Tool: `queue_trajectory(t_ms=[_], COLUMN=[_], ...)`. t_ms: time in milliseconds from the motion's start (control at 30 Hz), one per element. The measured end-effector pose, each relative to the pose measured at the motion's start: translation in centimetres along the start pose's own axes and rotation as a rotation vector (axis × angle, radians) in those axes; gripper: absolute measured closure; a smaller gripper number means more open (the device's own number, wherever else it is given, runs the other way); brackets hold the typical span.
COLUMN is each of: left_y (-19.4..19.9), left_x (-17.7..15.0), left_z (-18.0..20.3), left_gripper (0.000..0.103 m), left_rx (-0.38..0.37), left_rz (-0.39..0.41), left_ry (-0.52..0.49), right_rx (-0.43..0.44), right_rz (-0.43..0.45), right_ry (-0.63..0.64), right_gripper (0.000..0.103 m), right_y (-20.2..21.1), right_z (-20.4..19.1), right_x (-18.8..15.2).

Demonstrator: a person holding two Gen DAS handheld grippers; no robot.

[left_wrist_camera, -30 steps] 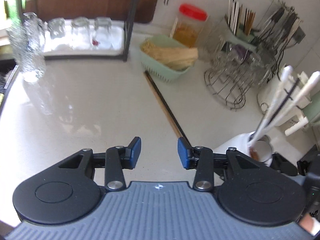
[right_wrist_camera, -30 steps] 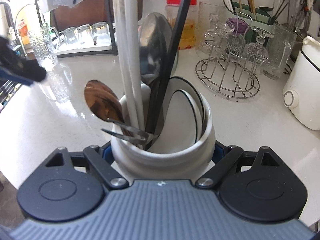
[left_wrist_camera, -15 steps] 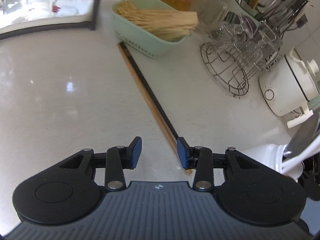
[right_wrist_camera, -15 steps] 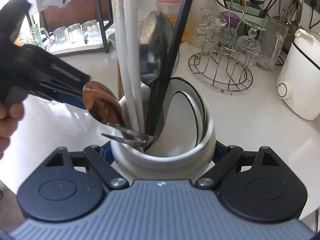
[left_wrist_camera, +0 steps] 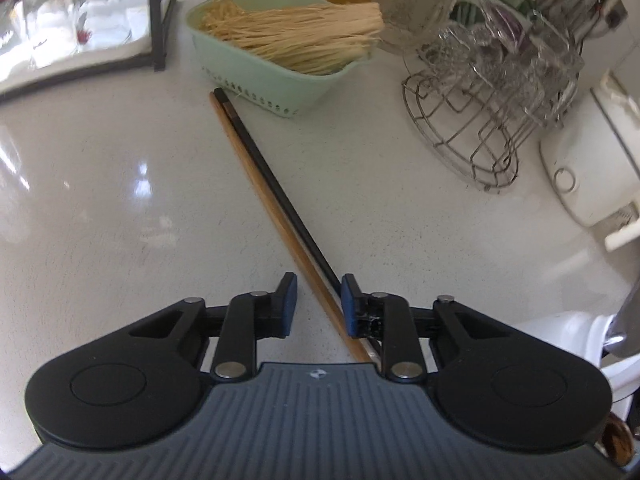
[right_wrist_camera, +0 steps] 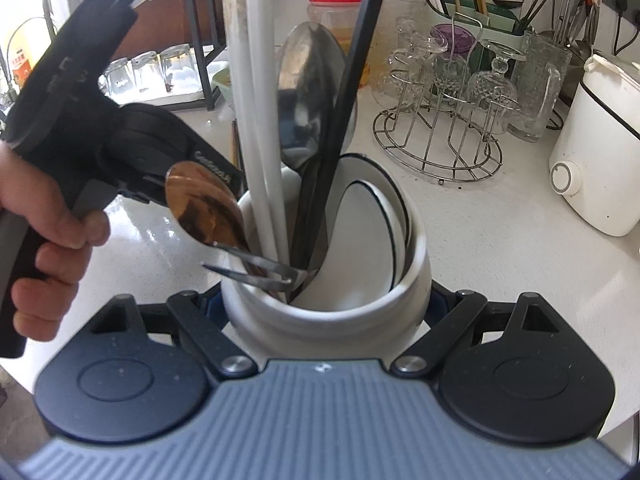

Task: Organize utensils
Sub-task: 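Move the left tool to the wooden chopstick on the counter and grasp it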

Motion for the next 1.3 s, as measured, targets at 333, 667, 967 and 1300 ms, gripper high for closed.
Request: queue_trajectory(t_ms=[333, 667, 967, 1300], left_y=[1.1, 4.0, 4.4, 2.0], left_x=[-1.1, -3.7, -3.2, -2.5], left_z=[0.1, -2.1, -2.4, -0.2], left_gripper=[0.103, 0.103, 0.096, 0.073], left_rx=[0.022, 0.003, -0.087, 0.018], left_rz=[-0.031, -0.037, -0.013, -0.017], left_ry=[-0.081, -0.049, 0.074, 0.005], right_rx=[-0.015, -0.018, -0.015, -0.013], right_rz=[0.006, -0.005, 0.003, 0.012], right_ry=[-0.01, -0.013, -0.01, -0.009], right_gripper=[0.012, 0.012, 0.012, 0.012], right_y=[0.1, 0.1, 0.2, 0.2], right_z=[-0.1, -0.2, -0.1, -0.1], right_x=[0.0, 0.0, -0.1, -0.2])
Point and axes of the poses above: each gripper's, at about its wrist camera, not at the fingertips, and y roughly against the way its jaws point, z to its right, x to its top, the point moved 7 cm from there along -y, roughly the way its jaws point, and after that the axes turned 11 degrees about -x, right-handed, at the moved point
